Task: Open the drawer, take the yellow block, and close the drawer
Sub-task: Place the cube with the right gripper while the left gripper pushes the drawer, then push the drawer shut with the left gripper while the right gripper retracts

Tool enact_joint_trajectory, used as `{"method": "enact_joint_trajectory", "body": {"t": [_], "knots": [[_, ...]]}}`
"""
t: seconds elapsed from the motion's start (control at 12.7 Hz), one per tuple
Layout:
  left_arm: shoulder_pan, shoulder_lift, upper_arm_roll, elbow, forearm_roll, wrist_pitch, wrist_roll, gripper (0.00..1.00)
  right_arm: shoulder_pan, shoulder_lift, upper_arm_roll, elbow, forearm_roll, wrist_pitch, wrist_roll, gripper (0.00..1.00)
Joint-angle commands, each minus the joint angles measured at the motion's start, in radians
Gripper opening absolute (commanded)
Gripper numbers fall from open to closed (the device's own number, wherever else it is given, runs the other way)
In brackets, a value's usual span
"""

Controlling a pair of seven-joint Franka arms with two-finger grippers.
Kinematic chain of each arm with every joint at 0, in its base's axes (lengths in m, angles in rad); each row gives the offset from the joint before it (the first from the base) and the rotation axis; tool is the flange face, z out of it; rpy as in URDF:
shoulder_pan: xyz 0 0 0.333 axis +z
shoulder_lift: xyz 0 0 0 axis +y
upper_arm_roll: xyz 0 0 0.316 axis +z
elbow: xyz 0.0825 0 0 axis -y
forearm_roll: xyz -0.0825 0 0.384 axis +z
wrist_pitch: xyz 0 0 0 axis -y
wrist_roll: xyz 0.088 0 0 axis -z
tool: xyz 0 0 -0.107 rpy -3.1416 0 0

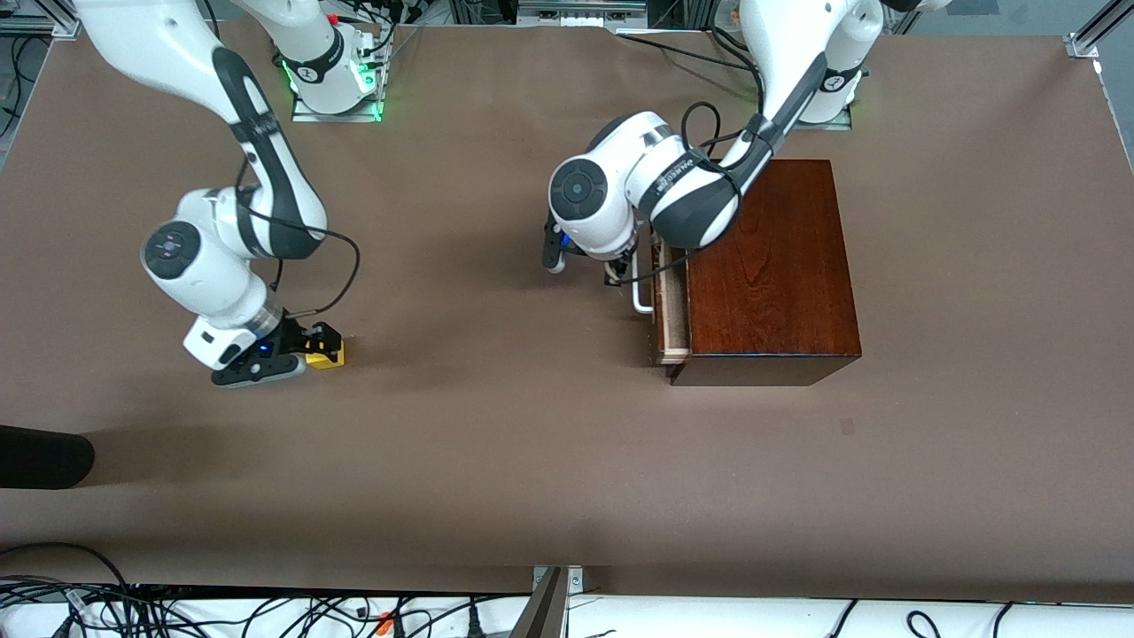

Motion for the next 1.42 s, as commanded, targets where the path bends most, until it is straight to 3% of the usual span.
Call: {"method": "enact_joint_trajectory", "body": {"t": [0.0,0.39,0.63,0.79,0.87,0.94,1.26,1.34], "knots": [[0.024,-0.018,0.004,-0.015,0.06,-0.054,0.01,0.0,-0.019,-0.127,0.028,0.055,0.009,-0.219,-0.011,1.0],[0.033,-0.02,0.004,-0.003,0.058,-0.062,0.008,0.0,-0.033,-0.33,0.018,0.078,-0.008,-0.457,-0.016,1.0],[0.035,-0.034,0.003,-0.001,0.057,-0.062,0.005,0.0,-0.035,-0.31,-0.001,0.28,-0.016,-0.681,-0.02,1.0],[0.038,-0.034,0.004,-0.001,0.057,-0.061,0.007,0.0,-0.035,-0.299,-0.001,0.327,-0.037,-0.706,-0.02,1.0],[0.038,-0.034,0.003,0.005,0.044,-0.058,-0.006,0.34,-0.035,-0.298,-0.001,0.329,-0.054,-0.706,-0.02,1.0],[0.04,-0.038,-0.002,0.038,0.04,-0.064,-0.016,0.99,-0.035,-0.296,-0.001,0.329,-0.059,-0.706,-0.019,1.0],[0.041,-0.177,-0.002,0.06,-0.024,-0.082,-0.378,1.0,-0.033,-0.299,-0.028,0.33,-0.071,-0.71,-0.02,1.0],[0.059,-0.207,0.004,0.072,-0.02,-0.103,-0.388,1.0,-0.033,-0.298,-0.029,0.336,-0.066,-0.707,-0.016,1.0]]}}
